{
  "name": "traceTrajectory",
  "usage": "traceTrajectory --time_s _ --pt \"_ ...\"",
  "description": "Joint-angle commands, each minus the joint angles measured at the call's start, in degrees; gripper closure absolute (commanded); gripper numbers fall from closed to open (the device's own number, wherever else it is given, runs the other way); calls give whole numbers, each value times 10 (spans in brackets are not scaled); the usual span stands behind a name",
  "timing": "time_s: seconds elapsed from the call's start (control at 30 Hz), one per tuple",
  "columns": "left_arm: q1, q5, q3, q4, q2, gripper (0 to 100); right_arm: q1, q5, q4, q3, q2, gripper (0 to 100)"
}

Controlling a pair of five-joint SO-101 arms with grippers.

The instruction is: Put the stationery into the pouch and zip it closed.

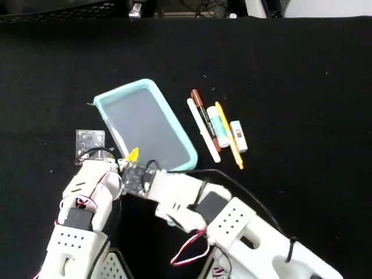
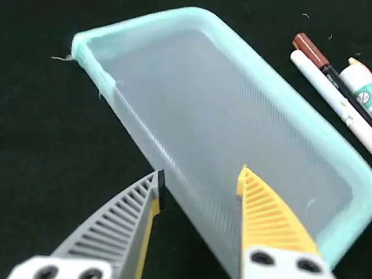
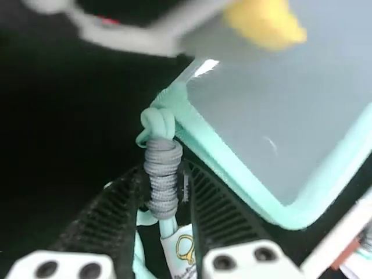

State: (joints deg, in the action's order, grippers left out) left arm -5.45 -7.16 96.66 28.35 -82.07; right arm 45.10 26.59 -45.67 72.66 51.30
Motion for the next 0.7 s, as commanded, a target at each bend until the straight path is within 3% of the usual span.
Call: traceTrajectory --time_s 0.0,0.47,0.67 --pt "-55 11 12 2 -1 772 -24 -5 5 -22 49 985" --pt "-74 17 1 16 19 773 -28 -2 -68 135 237 985" --pt "-75 18 1 16 19 773 -145 23 -71 152 246 985"
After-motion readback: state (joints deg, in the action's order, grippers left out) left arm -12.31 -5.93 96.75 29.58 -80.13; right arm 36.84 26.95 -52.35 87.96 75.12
